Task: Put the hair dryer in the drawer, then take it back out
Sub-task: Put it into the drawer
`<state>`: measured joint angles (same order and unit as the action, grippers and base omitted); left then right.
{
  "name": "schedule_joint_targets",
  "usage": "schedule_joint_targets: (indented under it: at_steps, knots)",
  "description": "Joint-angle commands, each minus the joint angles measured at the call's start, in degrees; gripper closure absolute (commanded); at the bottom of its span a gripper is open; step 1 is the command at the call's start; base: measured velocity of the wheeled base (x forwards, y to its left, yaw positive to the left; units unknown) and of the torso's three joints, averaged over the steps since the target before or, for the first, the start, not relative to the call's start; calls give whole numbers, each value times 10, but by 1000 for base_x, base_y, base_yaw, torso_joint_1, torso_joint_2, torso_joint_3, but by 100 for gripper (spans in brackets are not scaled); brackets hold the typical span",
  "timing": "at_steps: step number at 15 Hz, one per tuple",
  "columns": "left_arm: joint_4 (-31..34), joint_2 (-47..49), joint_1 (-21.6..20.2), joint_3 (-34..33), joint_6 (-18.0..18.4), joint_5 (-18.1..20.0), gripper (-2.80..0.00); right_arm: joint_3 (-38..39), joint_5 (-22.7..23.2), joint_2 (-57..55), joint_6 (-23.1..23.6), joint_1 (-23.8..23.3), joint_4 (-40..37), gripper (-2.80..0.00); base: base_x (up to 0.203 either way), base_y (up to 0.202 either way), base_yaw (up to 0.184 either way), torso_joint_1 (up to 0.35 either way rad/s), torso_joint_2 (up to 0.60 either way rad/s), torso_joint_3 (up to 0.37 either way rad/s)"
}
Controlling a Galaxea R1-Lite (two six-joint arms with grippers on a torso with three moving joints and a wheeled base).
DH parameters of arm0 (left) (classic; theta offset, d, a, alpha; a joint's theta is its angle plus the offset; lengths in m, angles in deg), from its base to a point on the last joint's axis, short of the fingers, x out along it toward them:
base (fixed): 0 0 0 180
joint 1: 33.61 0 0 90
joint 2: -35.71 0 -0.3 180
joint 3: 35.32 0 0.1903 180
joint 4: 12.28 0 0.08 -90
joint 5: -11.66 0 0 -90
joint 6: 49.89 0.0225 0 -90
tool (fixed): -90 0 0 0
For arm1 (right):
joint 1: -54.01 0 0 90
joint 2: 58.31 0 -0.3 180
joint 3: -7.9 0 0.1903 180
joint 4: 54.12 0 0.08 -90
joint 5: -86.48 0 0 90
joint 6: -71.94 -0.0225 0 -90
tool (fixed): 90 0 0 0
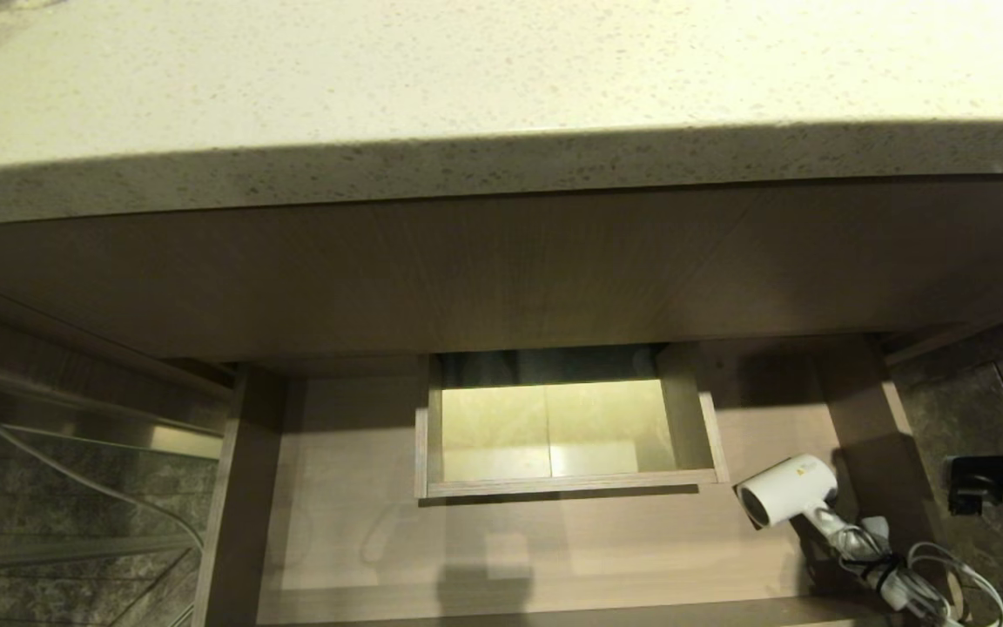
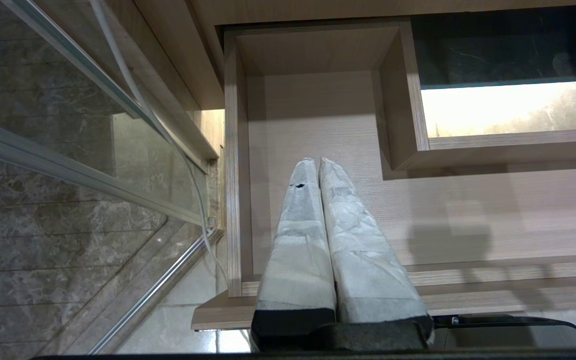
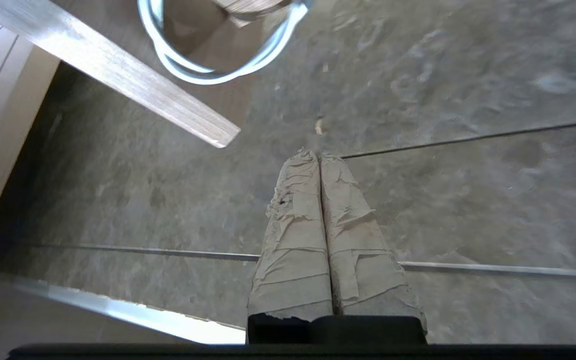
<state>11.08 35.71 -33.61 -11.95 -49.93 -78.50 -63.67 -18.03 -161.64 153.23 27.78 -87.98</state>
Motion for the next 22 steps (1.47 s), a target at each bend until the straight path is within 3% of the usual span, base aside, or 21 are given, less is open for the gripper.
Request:
schedule_joint_targets:
  at_steps: [1,9,22]
  knots:
    - [0,0,0,0,0,0,0,-2,-2,-30,4,-4,1,0,0,0,0,0,0,0]
    - [0,0,0,0,0,0,0,-6,-21,-64,30,-40,-1,0,0,0,0,0,0,0]
    - [0,0,0,0,0,0,0,8,5,-122,24,-61,-22,0,0,0,0,0,0,0]
